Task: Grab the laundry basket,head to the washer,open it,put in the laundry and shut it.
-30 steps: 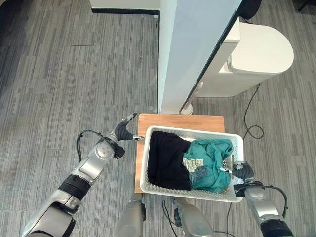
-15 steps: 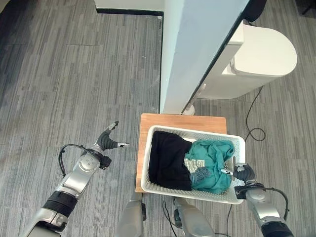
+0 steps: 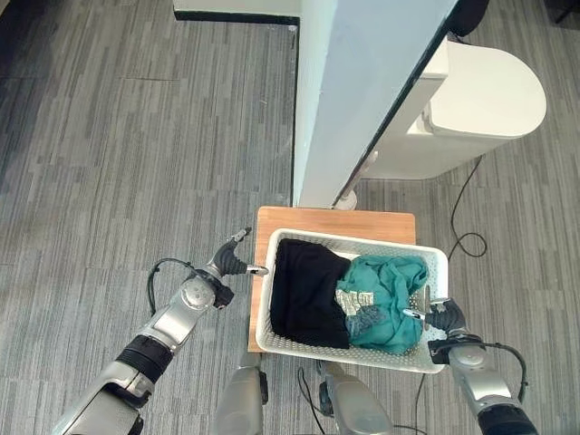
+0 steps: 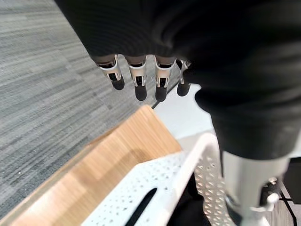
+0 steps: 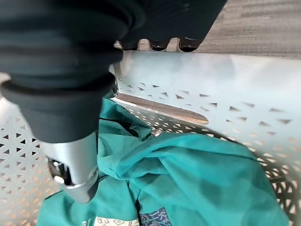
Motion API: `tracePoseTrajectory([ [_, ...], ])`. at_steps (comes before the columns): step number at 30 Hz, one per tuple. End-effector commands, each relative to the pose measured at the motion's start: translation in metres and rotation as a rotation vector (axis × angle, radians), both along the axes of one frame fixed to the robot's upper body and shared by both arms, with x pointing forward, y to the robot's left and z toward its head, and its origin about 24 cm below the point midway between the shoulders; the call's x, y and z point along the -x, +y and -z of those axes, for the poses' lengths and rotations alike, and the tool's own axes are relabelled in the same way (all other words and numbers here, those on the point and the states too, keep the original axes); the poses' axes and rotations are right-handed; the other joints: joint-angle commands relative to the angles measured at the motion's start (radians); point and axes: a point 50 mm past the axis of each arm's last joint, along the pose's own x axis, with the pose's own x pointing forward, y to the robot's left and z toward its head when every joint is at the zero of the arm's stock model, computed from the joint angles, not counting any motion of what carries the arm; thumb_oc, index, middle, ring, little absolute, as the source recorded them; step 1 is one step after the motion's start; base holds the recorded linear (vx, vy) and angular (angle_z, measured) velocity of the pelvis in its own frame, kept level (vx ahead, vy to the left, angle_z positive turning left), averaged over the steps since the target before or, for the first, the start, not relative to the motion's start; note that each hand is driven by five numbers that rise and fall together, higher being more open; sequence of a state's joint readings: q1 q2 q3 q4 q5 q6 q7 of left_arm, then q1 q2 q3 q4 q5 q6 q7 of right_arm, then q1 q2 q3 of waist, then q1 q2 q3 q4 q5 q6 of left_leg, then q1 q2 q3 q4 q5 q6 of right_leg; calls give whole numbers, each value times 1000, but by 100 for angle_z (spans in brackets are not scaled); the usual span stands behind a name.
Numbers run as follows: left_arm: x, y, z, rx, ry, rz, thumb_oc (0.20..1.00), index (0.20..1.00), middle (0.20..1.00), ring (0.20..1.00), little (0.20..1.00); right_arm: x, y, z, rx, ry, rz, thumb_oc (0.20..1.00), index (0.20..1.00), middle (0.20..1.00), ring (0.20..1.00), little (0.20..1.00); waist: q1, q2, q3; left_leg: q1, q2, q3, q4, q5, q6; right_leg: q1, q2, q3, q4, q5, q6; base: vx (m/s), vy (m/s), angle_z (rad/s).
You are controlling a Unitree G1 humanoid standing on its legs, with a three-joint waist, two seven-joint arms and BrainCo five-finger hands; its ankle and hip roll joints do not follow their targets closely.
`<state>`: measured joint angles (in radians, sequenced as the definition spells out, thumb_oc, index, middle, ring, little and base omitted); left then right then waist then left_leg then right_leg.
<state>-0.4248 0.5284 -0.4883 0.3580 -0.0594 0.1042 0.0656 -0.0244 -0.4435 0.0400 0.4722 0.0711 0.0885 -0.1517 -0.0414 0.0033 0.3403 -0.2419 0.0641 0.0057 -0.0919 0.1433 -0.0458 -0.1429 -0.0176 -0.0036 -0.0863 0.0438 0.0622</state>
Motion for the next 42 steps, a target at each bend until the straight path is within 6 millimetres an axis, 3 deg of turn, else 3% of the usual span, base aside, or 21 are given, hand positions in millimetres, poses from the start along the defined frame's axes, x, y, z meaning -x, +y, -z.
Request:
tracePoseTrajectory([
  [1,-11,-4,-5,33,-34,-31,1000,1000,1000,1000,1000,8,9,7,-65,5,-6,1000,1000,1000,1000,1000,17,-11,-8,45,-34,-45,5,-97,54,-55,-32,-65,3,27,7,0,0,0],
  [20,-13,-2,2,-1,-28,-61,1000,1000,1000,1000,1000,9,12,6,-67,-11,-13,1000,1000,1000,1000,1000,14,-20,-9,36,-30,-53,5,-95,53,-60,-24,-65,1,24,4,0,0,0],
  [34,-5,-6,36,17,106,-108,1000,1000,1000,1000,1000,6,18,2,-79,-30,-34,1000,1000,1000,1000,1000,8,-21,2,32,-28,-46,5,-92,53,-72,-22,-61,4,29,3,0,0,0],
  [42,-8,-11,38,14,116,-106,1000,1000,1000,1000,1000,4,20,1,-82,-42,-43,1000,1000,1000,1000,1000,3,-23,5,28,-27,-47,5,-92,52,-76,-21,-60,4,29,3,0,0,0],
])
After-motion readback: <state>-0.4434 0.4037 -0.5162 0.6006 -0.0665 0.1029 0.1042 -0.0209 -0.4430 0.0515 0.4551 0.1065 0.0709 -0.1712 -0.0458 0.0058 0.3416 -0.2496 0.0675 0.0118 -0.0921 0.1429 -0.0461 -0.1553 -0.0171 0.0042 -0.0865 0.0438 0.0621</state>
